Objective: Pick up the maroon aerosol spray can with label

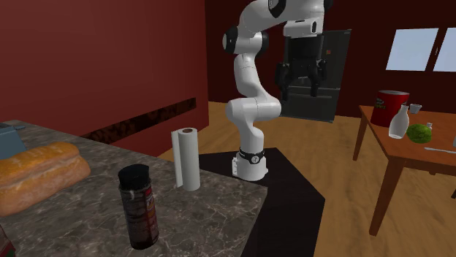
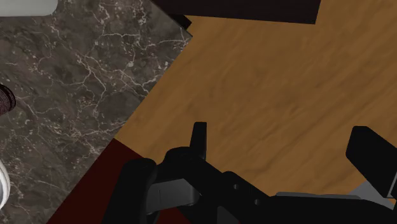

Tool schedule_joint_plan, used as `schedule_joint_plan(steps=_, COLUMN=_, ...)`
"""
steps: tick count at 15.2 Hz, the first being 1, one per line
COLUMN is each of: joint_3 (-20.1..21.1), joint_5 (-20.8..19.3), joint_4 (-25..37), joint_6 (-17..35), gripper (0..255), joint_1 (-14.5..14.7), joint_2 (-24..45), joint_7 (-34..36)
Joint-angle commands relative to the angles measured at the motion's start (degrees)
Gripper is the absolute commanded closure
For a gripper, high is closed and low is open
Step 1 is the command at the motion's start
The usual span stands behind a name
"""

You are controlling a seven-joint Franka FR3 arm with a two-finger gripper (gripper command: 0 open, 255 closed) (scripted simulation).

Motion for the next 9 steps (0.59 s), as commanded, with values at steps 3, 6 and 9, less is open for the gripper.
schedule_joint_plan(steps=3, joint_3=-2.37, joint_5=-1.73, joint_4=-0.65, joint_6=1.1, gripper=0, joint_1=-0.75, joint_2=0.52, joint_7=-3.0)
schedule_joint_plan(steps=6, joint_3=-5.94, joint_5=-4.23, joint_4=-1.11, joint_6=2.93, gripper=0, joint_1=-1.87, joint_2=1.86, joint_7=-7.44)
schedule_joint_plan(steps=9, joint_3=-9.51, joint_5=-6.51, joint_4=-0.96, joint_6=4.91, gripper=0, joint_1=-2.92, joint_2=3.86, joint_7=-11.85)
